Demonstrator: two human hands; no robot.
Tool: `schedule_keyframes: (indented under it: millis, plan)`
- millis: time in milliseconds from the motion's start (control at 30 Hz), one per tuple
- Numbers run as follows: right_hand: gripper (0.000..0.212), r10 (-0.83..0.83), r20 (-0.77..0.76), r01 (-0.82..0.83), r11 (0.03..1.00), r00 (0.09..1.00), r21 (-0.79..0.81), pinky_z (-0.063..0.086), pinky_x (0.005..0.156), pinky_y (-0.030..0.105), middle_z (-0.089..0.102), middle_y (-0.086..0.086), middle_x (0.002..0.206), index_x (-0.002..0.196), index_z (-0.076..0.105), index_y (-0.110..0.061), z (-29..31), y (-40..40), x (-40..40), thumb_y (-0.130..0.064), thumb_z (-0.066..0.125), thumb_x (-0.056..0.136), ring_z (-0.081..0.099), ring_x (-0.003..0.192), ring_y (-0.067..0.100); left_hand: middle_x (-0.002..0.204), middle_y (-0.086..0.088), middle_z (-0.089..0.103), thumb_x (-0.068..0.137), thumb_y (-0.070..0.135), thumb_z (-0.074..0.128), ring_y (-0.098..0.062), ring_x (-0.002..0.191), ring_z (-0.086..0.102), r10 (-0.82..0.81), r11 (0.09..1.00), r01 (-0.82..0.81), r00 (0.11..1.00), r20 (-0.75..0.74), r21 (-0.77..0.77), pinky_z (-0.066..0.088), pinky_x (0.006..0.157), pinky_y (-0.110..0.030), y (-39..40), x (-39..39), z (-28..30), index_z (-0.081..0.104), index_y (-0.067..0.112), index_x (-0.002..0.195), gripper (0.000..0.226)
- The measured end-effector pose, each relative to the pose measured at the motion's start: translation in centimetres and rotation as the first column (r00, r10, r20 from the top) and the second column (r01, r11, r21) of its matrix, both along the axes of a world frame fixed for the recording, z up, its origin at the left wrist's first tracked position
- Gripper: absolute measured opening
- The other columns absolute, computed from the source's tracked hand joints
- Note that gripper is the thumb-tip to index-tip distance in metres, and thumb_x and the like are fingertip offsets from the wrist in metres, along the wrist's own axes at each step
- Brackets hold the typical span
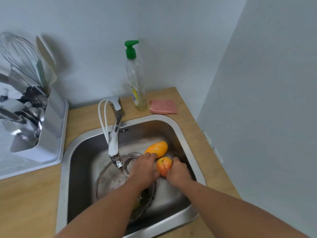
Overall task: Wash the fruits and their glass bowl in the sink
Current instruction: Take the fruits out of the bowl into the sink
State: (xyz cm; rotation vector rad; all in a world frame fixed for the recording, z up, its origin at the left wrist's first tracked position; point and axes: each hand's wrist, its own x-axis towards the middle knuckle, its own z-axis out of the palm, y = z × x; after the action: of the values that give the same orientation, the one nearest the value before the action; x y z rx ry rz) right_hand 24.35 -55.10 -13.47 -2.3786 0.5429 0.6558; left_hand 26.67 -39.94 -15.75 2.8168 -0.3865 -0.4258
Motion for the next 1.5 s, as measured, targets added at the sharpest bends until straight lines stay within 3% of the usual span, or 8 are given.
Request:
schedule_keyframes:
  millis: [133, 233, 367, 533, 867, 1033, 1300, 1500]
  plan:
    - [0.061, 0.097, 0.080, -0.088, 0.989, 0.992, -0.118, 0.049, 0.102, 0.044, 0.059, 0.020, 0.138, 0.149, 0.038, -0.010, 1.8, -0.1, -0.4, -0.025, 0.060, 0.095, 0.059, 0.127, 0.040, 0.139, -0.002, 0.055, 0.085, 0.056, 0.054, -0.027, 0.129, 0.050, 0.080, 0.995, -0.081, 0.997, -0.019, -0.058, 0.044, 0.108, -0.043, 4.4, -1.1, 1.1, 0.047, 0.025, 0.141, 0.064]
    - [0.038, 0.221, 0.157, -0.199, 0.969, 0.962, -0.147, 0.050, 0.090, 0.044, 0.062, 0.015, 0.129, 0.132, 0.050, -0.015, 3.1, 0.8, -0.8, -0.028, 0.054, 0.096, 0.062, 0.117, 0.041, 0.136, 0.000, 0.059, 0.085, 0.064, 0.050, -0.025, 0.124, 0.055, 0.126, 0.991, -0.129, 0.990, -0.068, -0.042, 0.047, 0.104, -0.040, 8.5, -2.3, 2.1, 0.049, 0.028, 0.137, 0.064]
    - [0.013, 0.410, 0.010, -0.409, 0.909, 0.912, 0.080, 0.063, 0.064, 0.046, 0.067, 0.009, 0.100, 0.108, 0.056, -0.026, 3.0, 4.0, -1.8, -0.028, 0.061, 0.096, 0.070, 0.079, 0.034, 0.141, 0.003, 0.055, 0.068, 0.066, 0.065, -0.022, 0.128, 0.051, 0.121, 0.989, -0.138, 0.962, -0.244, -0.055, 0.047, 0.105, -0.044, 12.2, -5.3, 3.1, 0.043, 0.036, 0.141, 0.082]
    - [0.056, 0.638, -0.041, -0.639, 0.769, 0.769, -0.030, 0.060, 0.083, 0.038, 0.070, 0.010, 0.116, 0.127, 0.055, -0.019, 0.4, 6.9, -3.0, -0.028, 0.080, 0.078, 0.070, 0.103, 0.029, 0.148, 0.002, 0.048, 0.063, 0.054, 0.082, -0.021, 0.125, 0.052, 0.111, 0.981, -0.172, 0.877, -0.467, -0.090, 0.049, 0.105, -0.039, 13.0, -8.2, 2.0, 0.034, 0.031, 0.150, 0.102]
    - [0.089, 0.644, 0.013, -0.643, 0.764, 0.765, -0.051, 0.045, 0.111, 0.040, 0.039, 0.003, 0.158, 0.157, 0.031, -0.028, -2.0, 7.5, -3.7, -0.033, 0.078, 0.082, 0.047, 0.140, 0.027, 0.123, 0.003, 0.063, 0.066, 0.044, 0.085, -0.017, 0.106, 0.062, 0.215, 0.948, -0.289, 0.888, -0.408, -0.130, 0.056, 0.095, -0.037, 12.0, -9.1, -0.3, 0.053, 0.031, 0.128, 0.071]
    - [0.089, 0.685, 0.019, -0.682, 0.727, 0.728, -0.081, 0.049, 0.105, 0.043, 0.049, 0.009, 0.146, 0.153, 0.033, -0.029, 1.0, 5.7, -2.0, -0.031, 0.079, 0.077, 0.054, 0.128, 0.031, 0.120, 0.004, 0.062, 0.068, 0.051, 0.078, -0.016, 0.103, 0.060, 0.172, 0.965, -0.223, 0.937, -0.305, -0.141, 0.055, 0.092, -0.035, 10.6, -8.0, 1.4, 0.051, 0.033, 0.130, 0.070]
    - [0.065, 0.819, -0.213, -0.837, 0.474, 0.533, -0.272, 0.053, 0.084, 0.037, 0.063, 0.006, 0.118, 0.127, 0.057, -0.023, 8.8, 0.3, 1.7, -0.035, 0.089, 0.072, 0.064, 0.105, 0.027, 0.106, 0.004, 0.068, 0.063, 0.061, 0.072, -0.019, 0.093, 0.065, 0.108, 0.966, -0.146, 0.978, -0.181, -0.213, 0.056, 0.083, -0.036, 3.1, -7.2, 4.1, 0.056, 0.031, 0.114, 0.062]
    - [0.058, 0.806, -0.413, -0.895, 0.306, 0.425, -0.324, 0.055, 0.091, 0.041, 0.069, 0.011, 0.120, 0.126, 0.064, -0.013, 5.9, -1.1, 0.5, -0.031, 0.087, 0.076, 0.069, 0.108, 0.032, 0.111, -0.006, 0.067, 0.074, 0.058, 0.070, -0.029, 0.100, 0.067, 0.050, 0.994, -0.071, 0.967, -0.249, -0.079, 0.057, 0.086, -0.042, -1.2, -8.2, 1.9, 0.053, 0.023, 0.118, 0.059]
